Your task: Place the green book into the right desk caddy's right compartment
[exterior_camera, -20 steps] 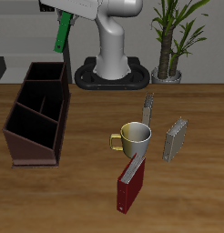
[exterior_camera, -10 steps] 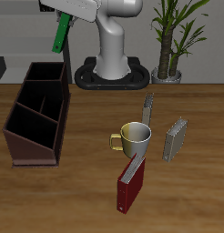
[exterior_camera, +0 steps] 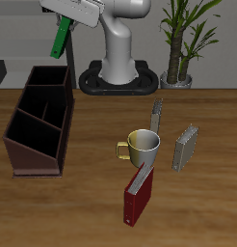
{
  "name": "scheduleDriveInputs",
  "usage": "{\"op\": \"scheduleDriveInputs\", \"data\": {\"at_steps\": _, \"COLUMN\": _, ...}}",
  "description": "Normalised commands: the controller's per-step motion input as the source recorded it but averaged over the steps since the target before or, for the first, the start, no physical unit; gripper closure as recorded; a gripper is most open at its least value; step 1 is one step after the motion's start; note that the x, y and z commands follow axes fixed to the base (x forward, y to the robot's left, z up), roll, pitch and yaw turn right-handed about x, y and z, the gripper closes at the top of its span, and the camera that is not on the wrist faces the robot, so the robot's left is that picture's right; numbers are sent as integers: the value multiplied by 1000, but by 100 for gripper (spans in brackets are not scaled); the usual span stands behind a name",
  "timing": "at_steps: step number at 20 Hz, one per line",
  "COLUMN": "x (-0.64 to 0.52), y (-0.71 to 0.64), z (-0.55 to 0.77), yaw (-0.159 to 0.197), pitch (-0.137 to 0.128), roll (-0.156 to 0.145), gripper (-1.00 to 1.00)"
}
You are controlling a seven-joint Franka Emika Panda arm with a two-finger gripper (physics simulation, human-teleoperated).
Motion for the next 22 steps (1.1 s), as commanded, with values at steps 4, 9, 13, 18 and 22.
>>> {"op": "scheduleDriveInputs", "data": {"at_steps": 4, "x": 93, "y": -59, "z": -97, "yaw": -9, "pitch": 11, "roll": -5, "gripper": 100}}
{"op": "scheduleDriveInputs", "data": {"at_steps": 9, "x": 101, "y": -6, "z": -136, "yaw": -16, "pitch": 34, "roll": 2, "gripper": 100}}
{"op": "scheduleDriveInputs", "data": {"at_steps": 13, "x": -21, "y": 58, "z": -52, "yaw": -5, "pitch": 11, "roll": 15, "gripper": 100}}
{"op": "scheduleDriveInputs", "data": {"at_steps": 18, "x": -55, "y": -72, "z": -44, "yaw": -12, "pitch": 8, "roll": -13, "gripper": 100}}
{"op": "scheduleDriveInputs", "data": {"at_steps": 22, "x": 30, "y": -105, "z": -93, "yaw": -12, "pitch": 30, "roll": -25, "gripper": 100}}
